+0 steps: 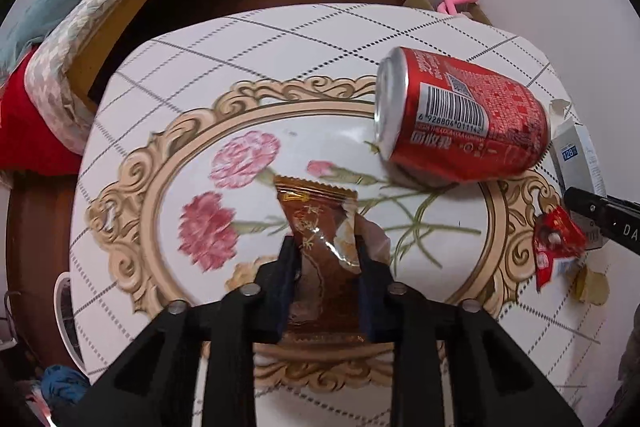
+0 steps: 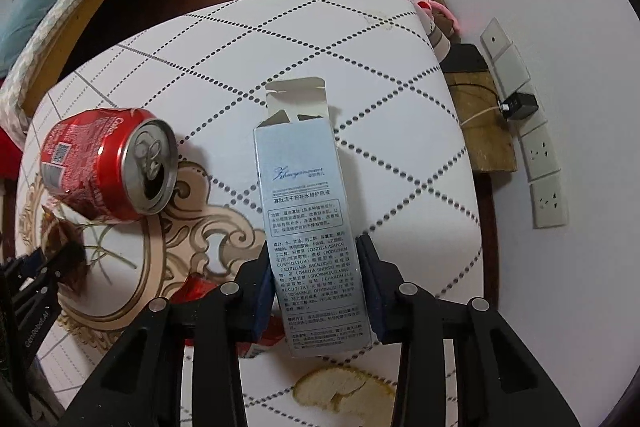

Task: Collect trash
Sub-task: 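Grasp the chocolate wrapper with the left tool while the right tool grasps the white carton, then carry both items to the white bin and open both tools to drop them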

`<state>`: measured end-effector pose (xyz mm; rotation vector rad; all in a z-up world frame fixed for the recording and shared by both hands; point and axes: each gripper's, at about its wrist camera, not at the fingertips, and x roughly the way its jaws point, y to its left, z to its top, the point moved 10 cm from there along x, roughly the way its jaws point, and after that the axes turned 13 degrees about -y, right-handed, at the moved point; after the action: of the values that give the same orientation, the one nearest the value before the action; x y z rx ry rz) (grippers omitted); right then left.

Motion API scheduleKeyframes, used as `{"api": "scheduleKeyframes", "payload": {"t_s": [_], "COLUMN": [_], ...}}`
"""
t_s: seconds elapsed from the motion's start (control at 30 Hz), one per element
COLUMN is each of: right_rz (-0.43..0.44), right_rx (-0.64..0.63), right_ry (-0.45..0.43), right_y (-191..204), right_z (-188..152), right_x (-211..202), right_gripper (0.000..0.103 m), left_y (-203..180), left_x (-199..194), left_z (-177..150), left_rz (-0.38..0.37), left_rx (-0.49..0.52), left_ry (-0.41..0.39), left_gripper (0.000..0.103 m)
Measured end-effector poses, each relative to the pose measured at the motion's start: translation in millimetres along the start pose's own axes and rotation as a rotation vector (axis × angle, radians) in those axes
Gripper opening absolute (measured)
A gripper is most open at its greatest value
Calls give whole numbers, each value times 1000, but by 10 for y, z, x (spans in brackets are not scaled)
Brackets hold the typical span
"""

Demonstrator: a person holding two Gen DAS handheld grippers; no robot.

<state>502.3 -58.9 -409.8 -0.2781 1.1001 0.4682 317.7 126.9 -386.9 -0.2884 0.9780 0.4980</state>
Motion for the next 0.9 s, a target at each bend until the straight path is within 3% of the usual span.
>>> {"api": "scheduleKeyframes", "payload": {"t_s": [0.27,0.47,0.67,0.9], "right_rz": [61,174,302,478], "right_rx": [14,-1,-27,-106], "right_ry": [-115,-197,-256,-285], "right_y": [109,528,1162,2331], "right_z": [-3,-125,-307,-560], "right_x": [-536,-1197,-1818,-2446], "right_gripper": [40,40,40,40], "left_y": [162,418,890,1955], "left_x": [-759,-1461,-2068,-2626], "left_z": [16,31,-15,-250], "left_rz": [-12,-27,-11,107], "left_rx": [-26,-44,-85,-171], "left_ry": [-134,-236,-323,-381], "left_gripper": [21,21,21,21]}}
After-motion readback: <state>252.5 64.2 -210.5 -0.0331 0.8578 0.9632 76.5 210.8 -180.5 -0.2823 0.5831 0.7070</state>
